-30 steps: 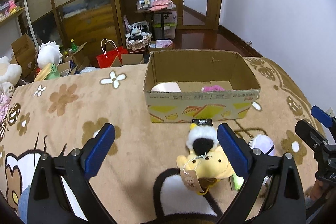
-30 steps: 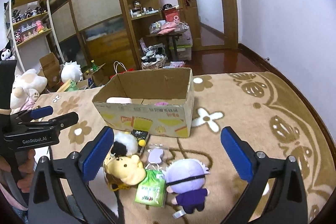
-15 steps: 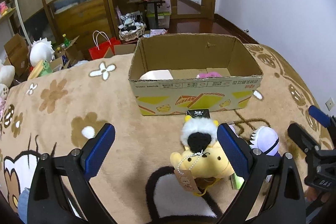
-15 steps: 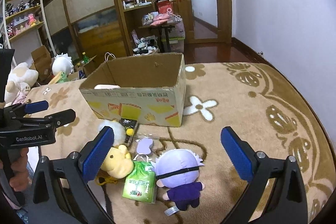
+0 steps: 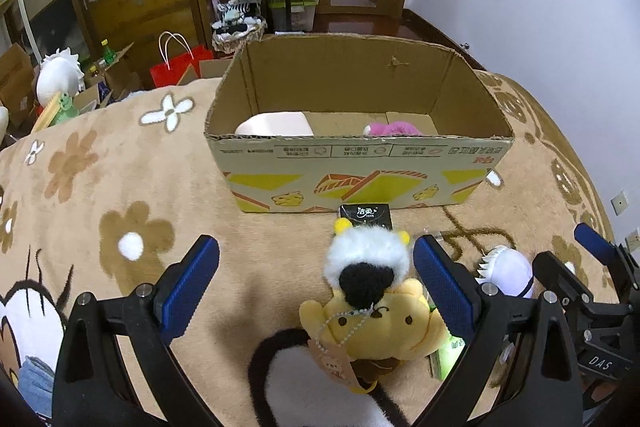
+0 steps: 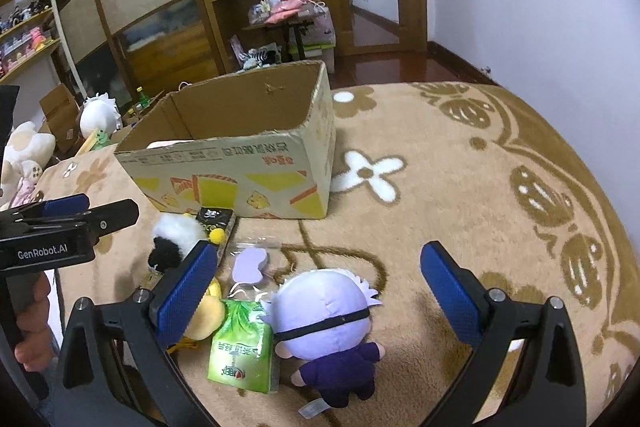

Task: Organize soft objects
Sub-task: 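Close the right tool on the white-haired doll while the left tool grasps the yellow bear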

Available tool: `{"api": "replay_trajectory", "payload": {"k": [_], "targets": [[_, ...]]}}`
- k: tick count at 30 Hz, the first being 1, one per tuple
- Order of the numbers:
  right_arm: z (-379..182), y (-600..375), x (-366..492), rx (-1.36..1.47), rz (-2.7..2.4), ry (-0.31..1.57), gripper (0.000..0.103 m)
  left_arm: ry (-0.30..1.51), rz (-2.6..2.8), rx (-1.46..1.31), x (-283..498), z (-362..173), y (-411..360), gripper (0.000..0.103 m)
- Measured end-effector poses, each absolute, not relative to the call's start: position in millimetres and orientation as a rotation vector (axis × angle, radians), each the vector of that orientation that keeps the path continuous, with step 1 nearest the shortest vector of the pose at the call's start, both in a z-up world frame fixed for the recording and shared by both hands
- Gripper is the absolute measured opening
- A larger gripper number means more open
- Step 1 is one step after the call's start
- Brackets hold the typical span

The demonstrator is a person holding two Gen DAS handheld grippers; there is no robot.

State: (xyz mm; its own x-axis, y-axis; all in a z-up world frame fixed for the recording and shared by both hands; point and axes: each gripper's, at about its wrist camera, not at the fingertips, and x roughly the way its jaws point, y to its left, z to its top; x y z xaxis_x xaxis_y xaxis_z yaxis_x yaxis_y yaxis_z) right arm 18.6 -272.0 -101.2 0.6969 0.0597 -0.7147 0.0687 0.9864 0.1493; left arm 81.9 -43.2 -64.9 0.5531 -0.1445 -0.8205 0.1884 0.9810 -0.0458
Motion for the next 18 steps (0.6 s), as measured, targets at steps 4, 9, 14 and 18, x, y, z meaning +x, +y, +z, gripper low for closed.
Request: {"api": "replay_trajectory", "payload": {"k": [4, 9, 14, 18], "targets": [[-110, -273, 24, 0.178, -0.011, 0.843, 0.103, 0.994, -0.202, 0.053, 89, -73, -47, 0.097], [-122, -272, 30, 0.174, -0.012, 0.894, 0.103, 1.028, -0.221, 0.056, 95, -82, -52, 0.097], [-135, -271, 36, 0.175, -0.015, 0.954, 0.103, 1.065, -0.235, 0.069, 100, -93, -59, 0.097], [-140, -273, 39, 0.196, -0.001, 0.985, 0.103, 1.097, -0.252, 0.074, 102, -101, -63, 0.097]]}}
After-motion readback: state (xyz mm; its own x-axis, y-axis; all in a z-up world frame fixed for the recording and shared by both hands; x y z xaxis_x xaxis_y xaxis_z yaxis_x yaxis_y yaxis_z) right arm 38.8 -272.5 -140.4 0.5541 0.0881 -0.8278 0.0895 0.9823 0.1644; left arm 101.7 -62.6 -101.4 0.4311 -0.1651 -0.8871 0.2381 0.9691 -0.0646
